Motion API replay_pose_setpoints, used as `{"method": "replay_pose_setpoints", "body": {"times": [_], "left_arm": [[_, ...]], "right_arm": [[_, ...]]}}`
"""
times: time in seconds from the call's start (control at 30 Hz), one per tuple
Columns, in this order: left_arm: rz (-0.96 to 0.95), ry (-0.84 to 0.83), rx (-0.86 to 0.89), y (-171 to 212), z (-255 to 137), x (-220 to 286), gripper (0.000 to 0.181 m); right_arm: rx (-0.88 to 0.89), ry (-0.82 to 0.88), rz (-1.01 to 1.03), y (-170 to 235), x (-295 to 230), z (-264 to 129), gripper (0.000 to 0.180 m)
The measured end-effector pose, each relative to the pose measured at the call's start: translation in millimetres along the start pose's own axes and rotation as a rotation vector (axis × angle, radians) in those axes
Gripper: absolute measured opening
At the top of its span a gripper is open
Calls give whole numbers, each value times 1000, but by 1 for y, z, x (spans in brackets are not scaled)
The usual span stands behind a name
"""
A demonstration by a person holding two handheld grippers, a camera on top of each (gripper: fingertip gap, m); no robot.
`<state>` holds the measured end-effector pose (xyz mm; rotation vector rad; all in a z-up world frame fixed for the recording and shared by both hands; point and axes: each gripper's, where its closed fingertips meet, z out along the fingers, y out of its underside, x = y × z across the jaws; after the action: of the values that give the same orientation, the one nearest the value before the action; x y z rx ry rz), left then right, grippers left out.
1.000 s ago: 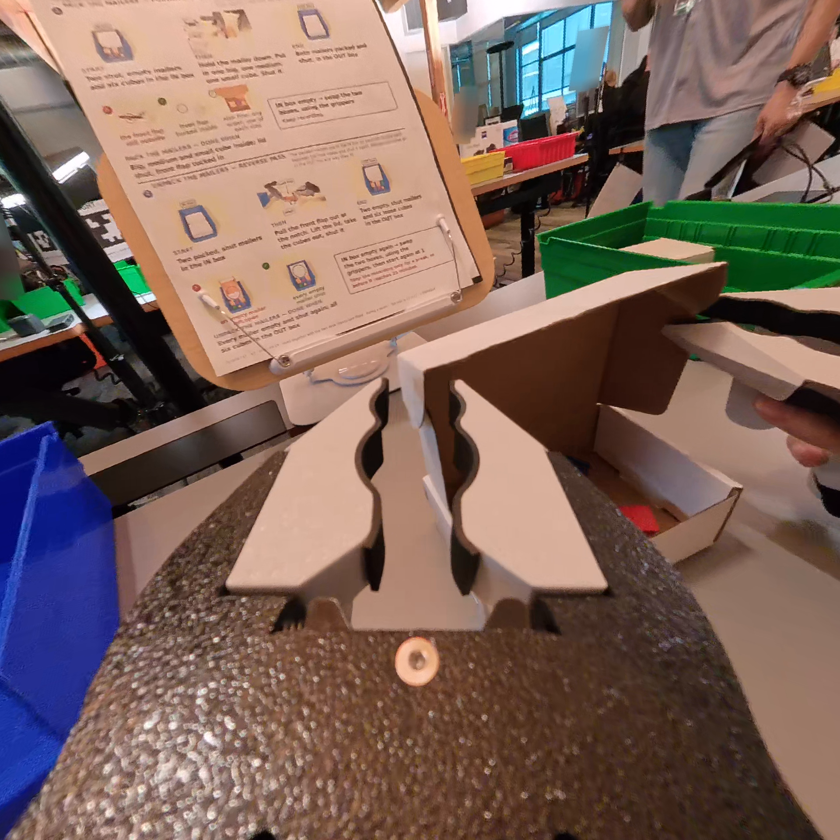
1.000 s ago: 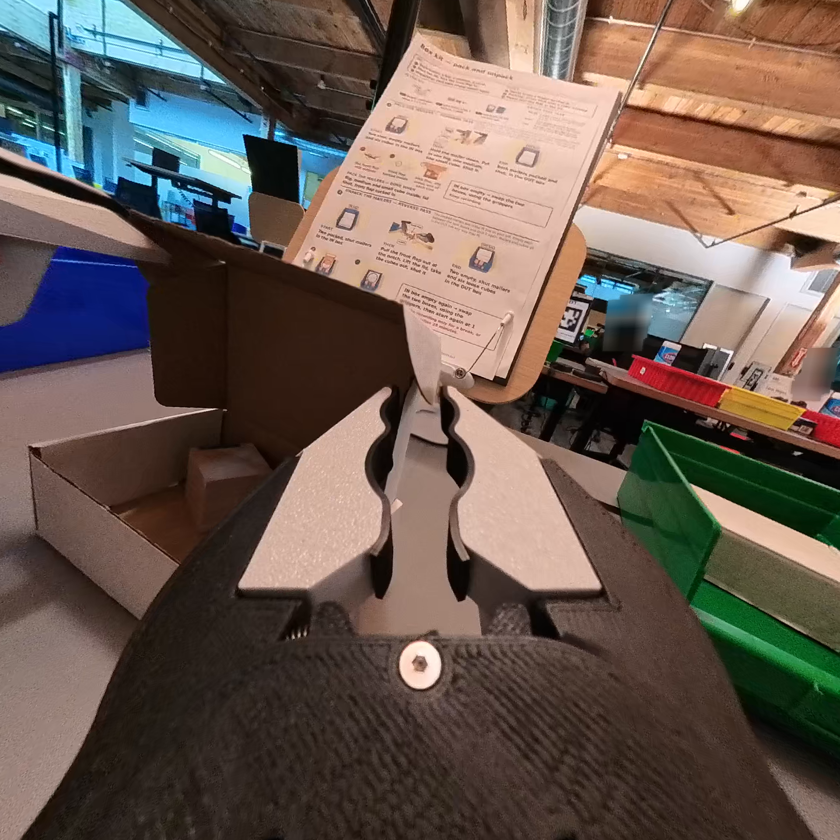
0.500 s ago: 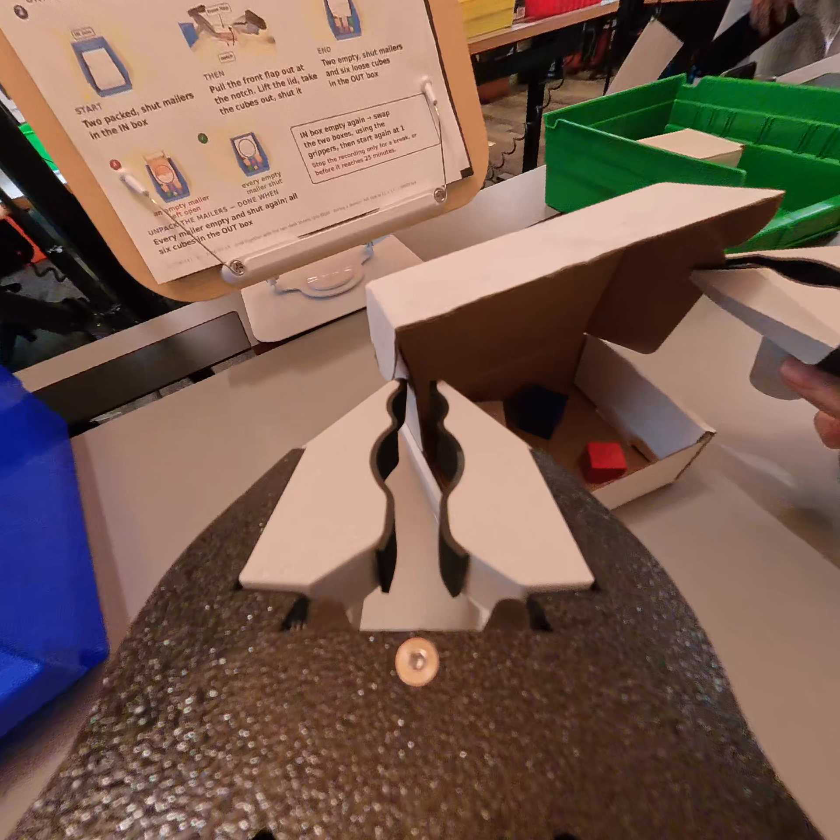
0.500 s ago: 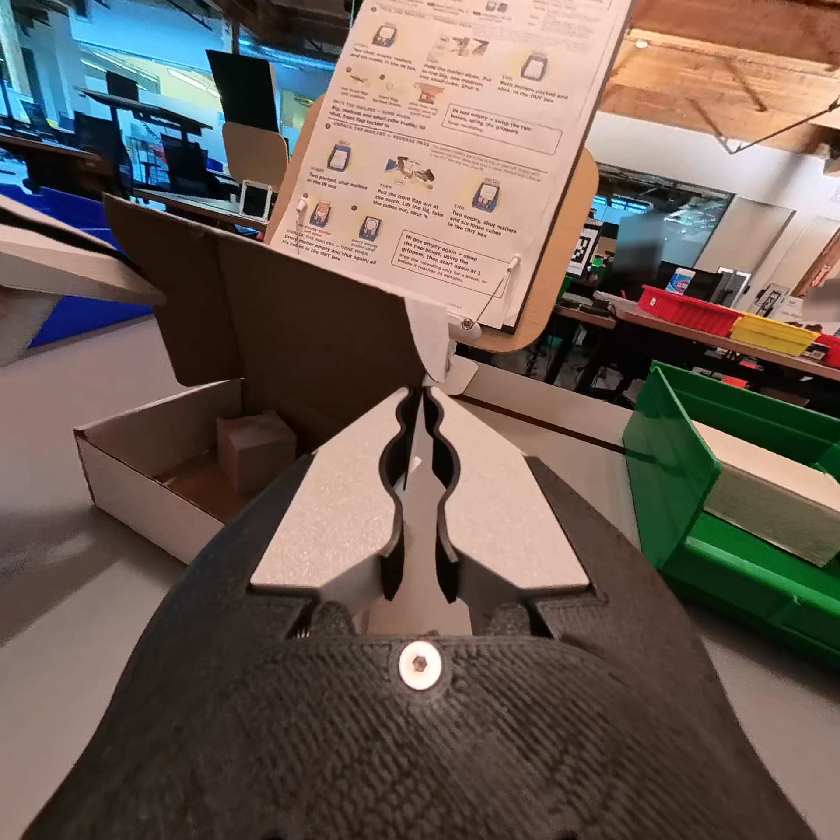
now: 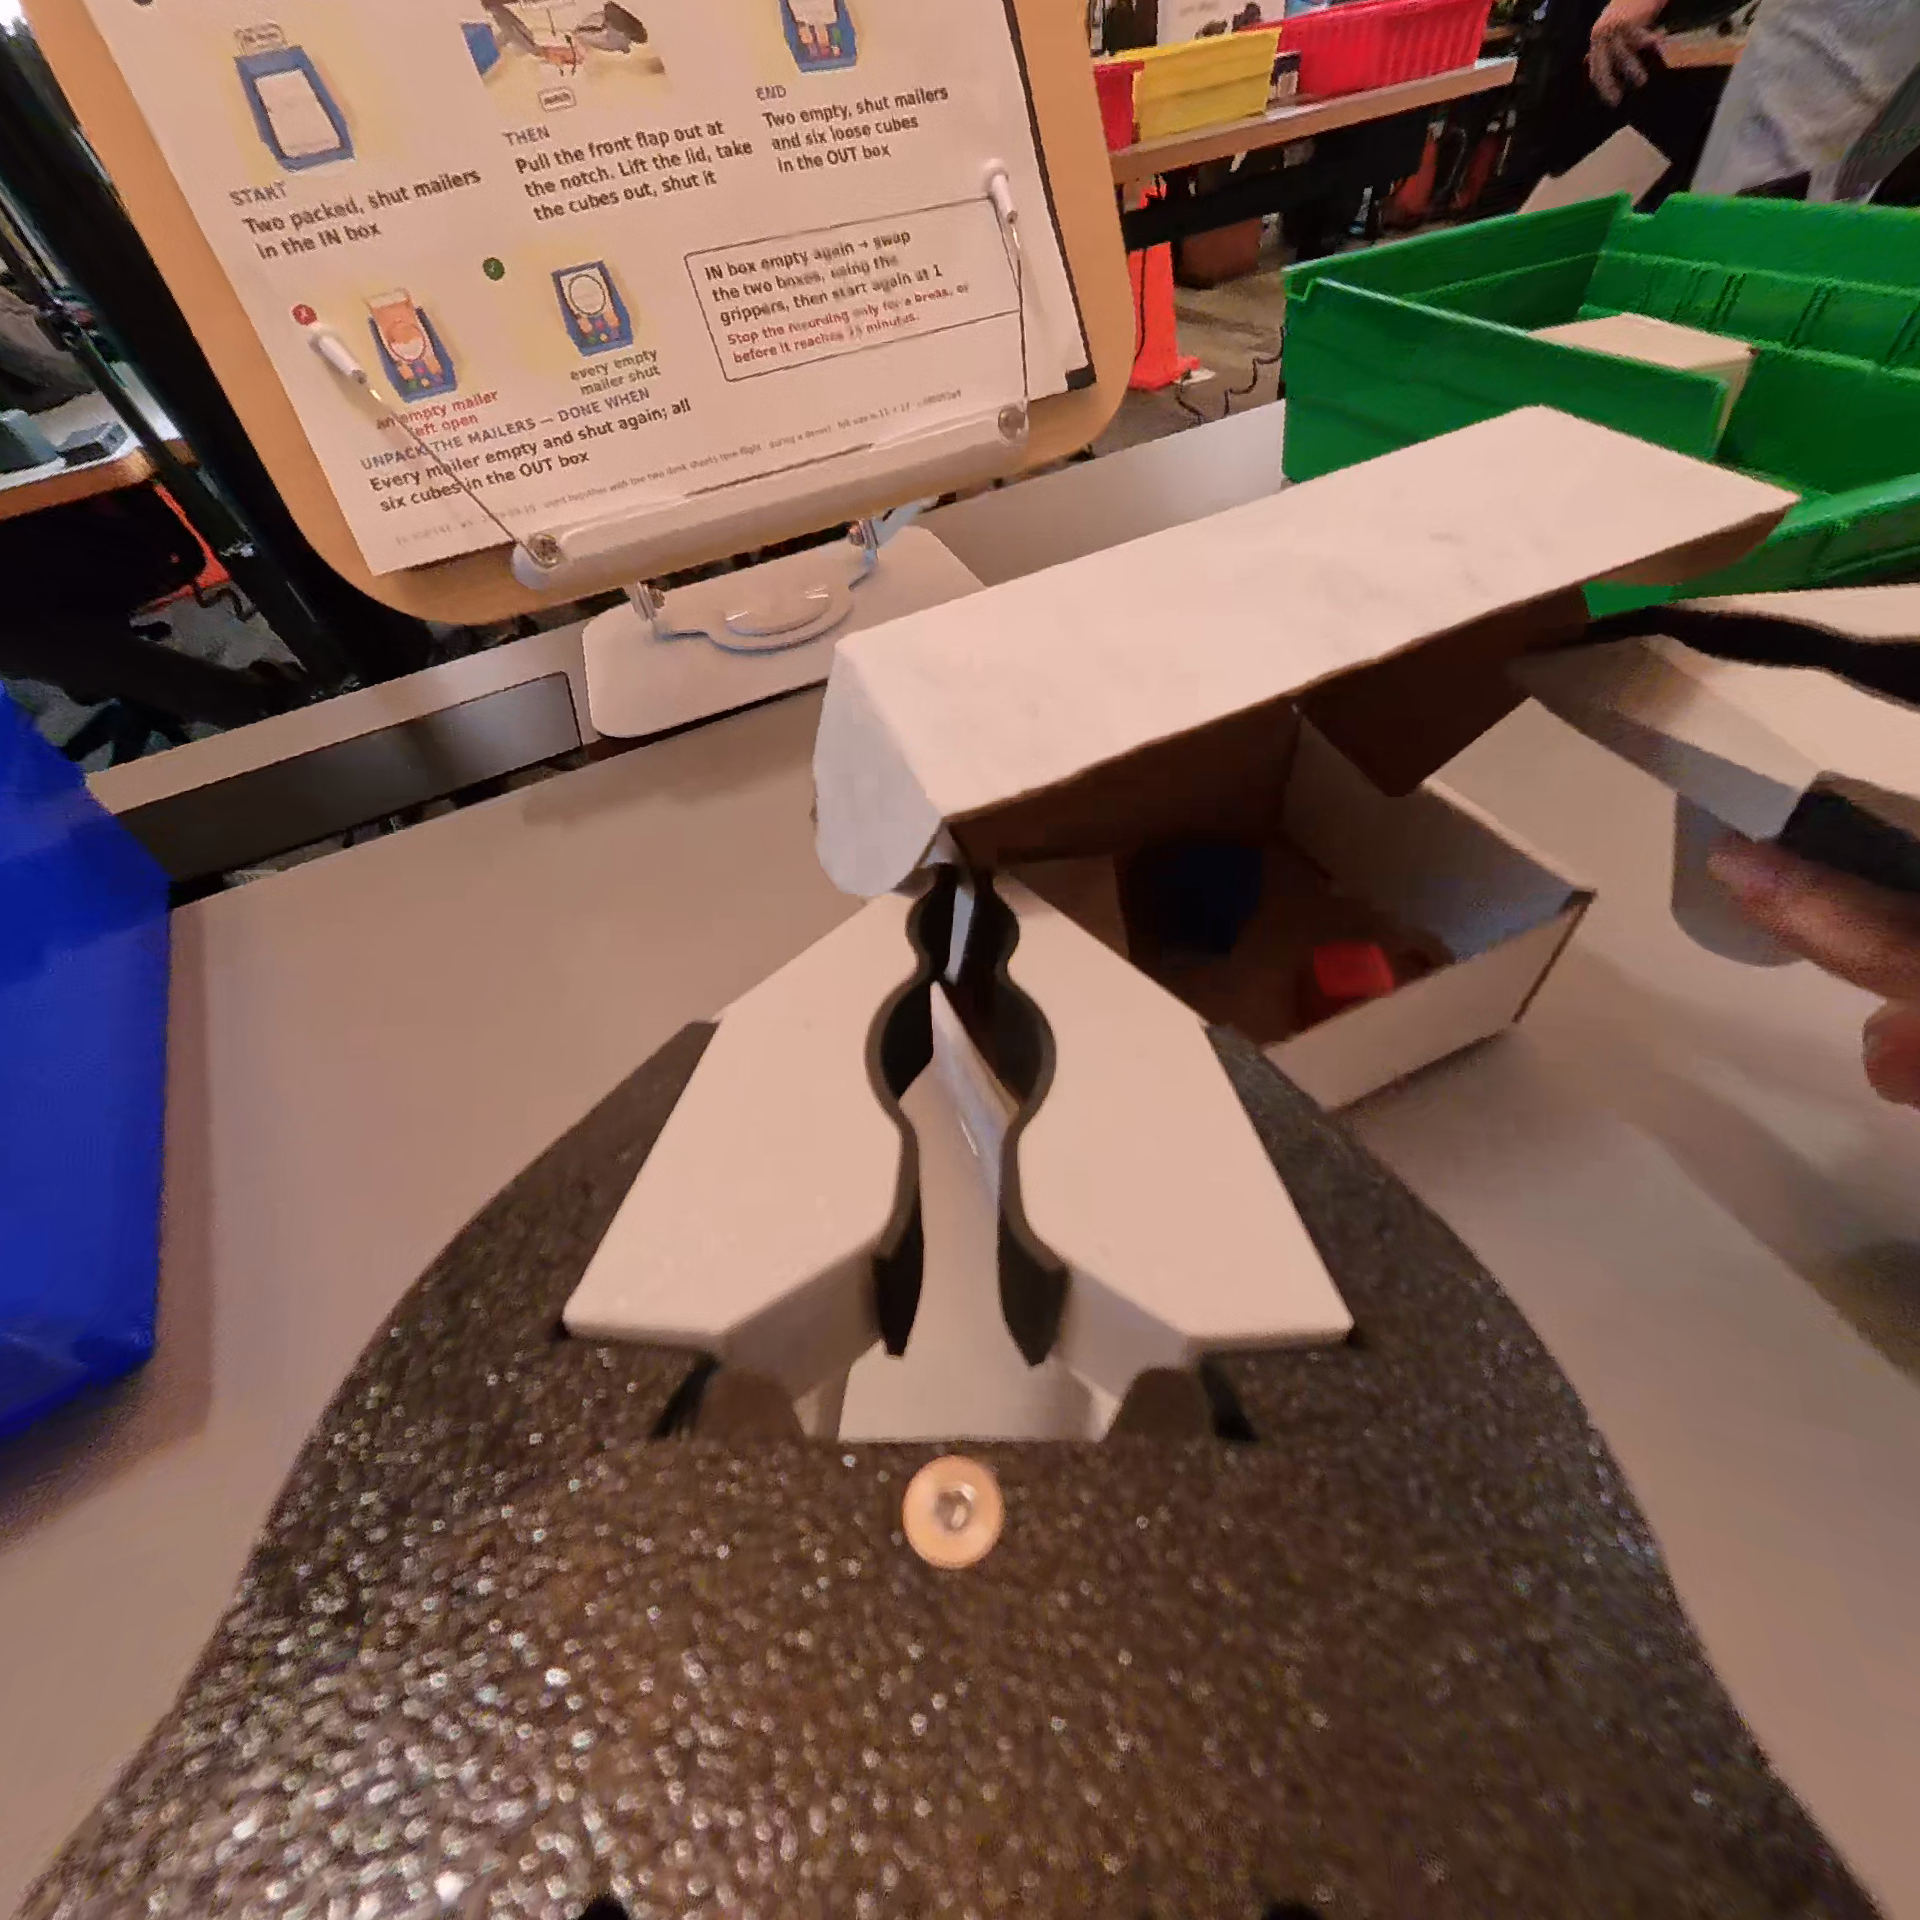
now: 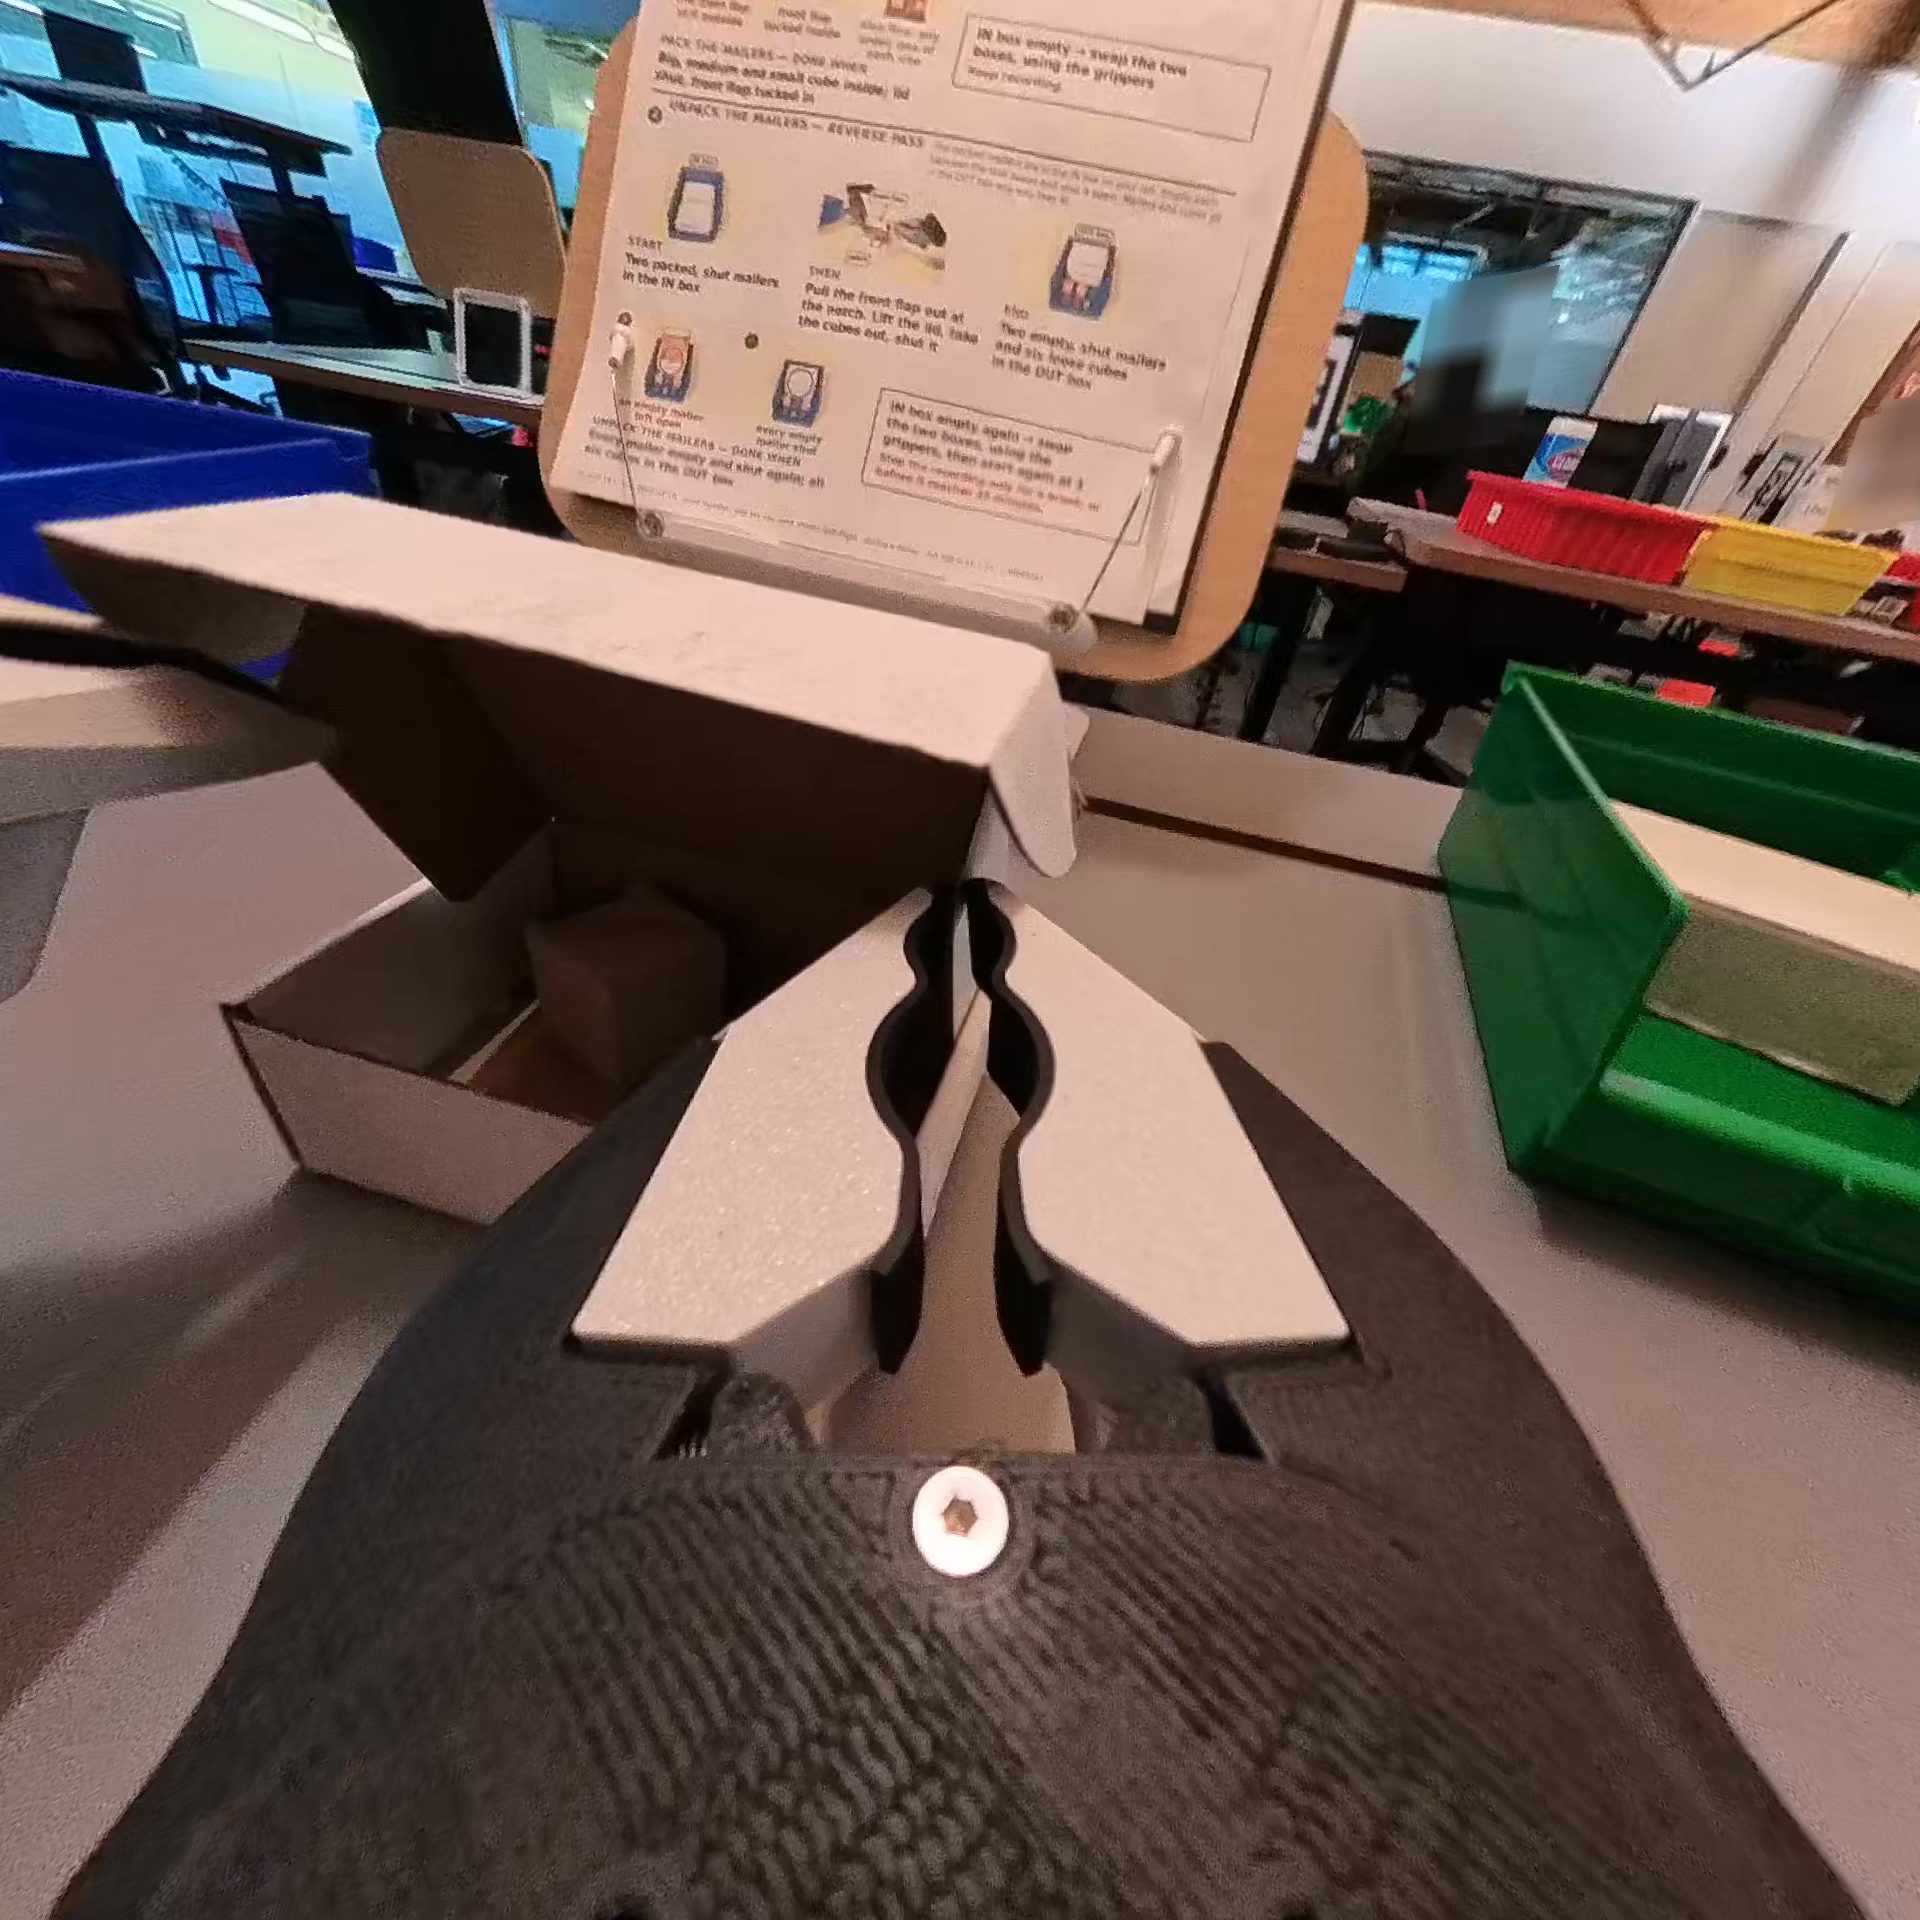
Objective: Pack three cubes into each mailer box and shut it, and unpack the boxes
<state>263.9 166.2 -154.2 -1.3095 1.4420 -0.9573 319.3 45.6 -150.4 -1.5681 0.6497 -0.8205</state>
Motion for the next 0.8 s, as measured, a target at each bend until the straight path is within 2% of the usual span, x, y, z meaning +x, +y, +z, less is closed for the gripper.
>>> {"method": "replay_pose_setpoints", "body": {"times": [0.13, 0.3, 0.4, 0.47, 0.53, 0.57, 0.63, 0.7, 0.73, 0.8], "left_arm": [[9, -14, -7, 21, -9, 10, 0], [46, -46, -39, 32, -10, 15, 0], [50, -46, -53, 33, -9, 16, 0], [47, -46, -54, 33, -8, 16, 0], [46, -47, -54, 34, -7, 16, 0], [46, -46, -55, 34, -6, 17, 0], [49, -37, -61, 34, -6, 18, 0], [53, -22, -88, 39, -7, 18, 2], [54, -15, -106, 43, -9, 18, 8], [52, -7, -135, 52, -17, 15, 21]], "right_arm": [[-64, -66, 27, 17, -4, -8, 2], [-166, -89, -104, 29, -5, -18, 3], [-178, 38, -286, 24, 10, -36, 27], [-134, 154, -479, 11, 15, -45, 54], [-65, 224, -687, -5, 12, -47, 62], [-4, 204, -781, -13, 1, -44, 65], [67, 151, -946, -18, -18, -37, 53], [52, 116, -1041, -15, -24, -30, 27], [35, 95, -1051, -14, -25, -29, 11], [16, 51, -1034, -16, -26, -30, 4]]}}
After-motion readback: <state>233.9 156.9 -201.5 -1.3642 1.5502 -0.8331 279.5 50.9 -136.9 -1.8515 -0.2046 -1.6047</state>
